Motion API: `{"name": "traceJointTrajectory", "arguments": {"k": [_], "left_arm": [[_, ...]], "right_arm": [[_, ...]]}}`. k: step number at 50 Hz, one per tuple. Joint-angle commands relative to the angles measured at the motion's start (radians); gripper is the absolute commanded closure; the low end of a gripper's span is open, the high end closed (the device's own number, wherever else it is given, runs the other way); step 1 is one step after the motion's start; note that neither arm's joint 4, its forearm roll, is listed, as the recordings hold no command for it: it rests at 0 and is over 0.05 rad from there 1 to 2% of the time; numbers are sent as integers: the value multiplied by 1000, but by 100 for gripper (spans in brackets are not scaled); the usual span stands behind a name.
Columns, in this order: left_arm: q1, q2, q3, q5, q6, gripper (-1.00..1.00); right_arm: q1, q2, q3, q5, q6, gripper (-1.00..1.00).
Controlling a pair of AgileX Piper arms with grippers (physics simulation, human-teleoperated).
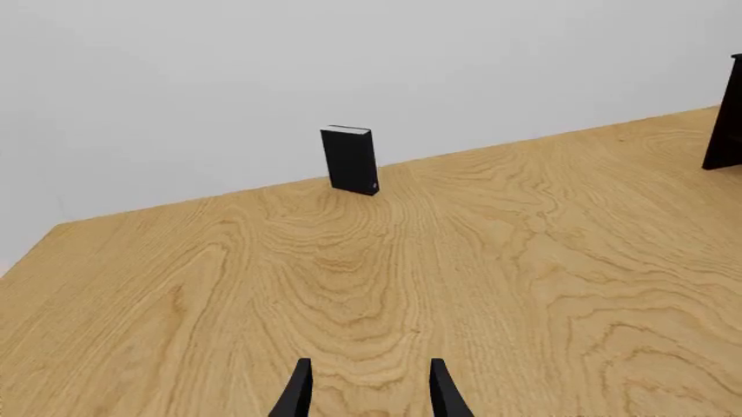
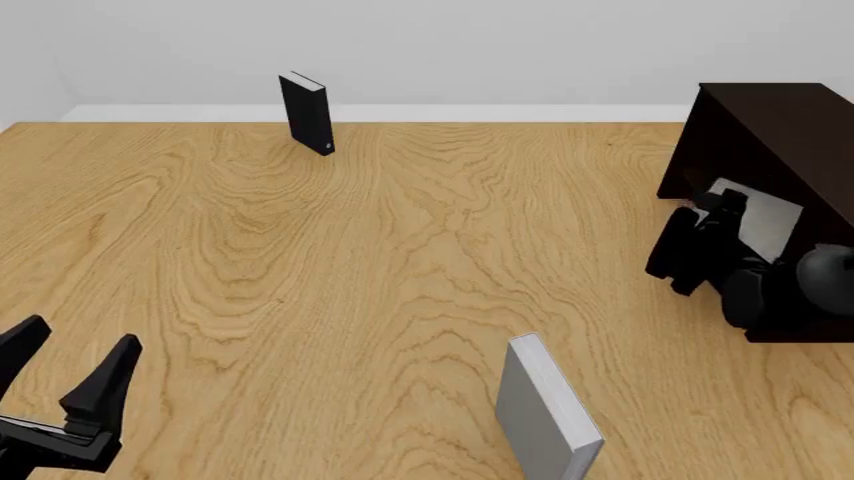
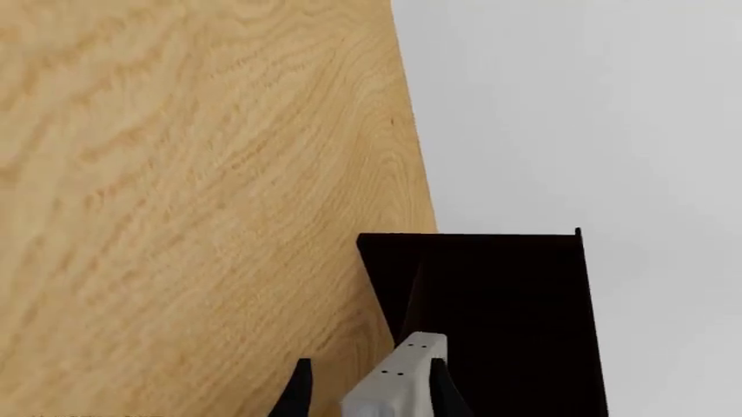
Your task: Pick up the book on the right and place it on the cabinet shelf.
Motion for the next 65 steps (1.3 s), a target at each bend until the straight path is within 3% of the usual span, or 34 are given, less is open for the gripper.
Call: {"name": "traceJointTrajectory", "arguments": {"k": [1, 34, 65], "left_arm": [[-1, -16, 0, 13, 4, -100], [-3, -15, 0, 10, -2, -100], [20, 6, 0, 0, -15, -100]], "right_arm": [[8, 4, 19, -14, 2, -100], [84, -43, -34, 51, -18, -100], [54, -39, -110, 89, -22, -100]]}}
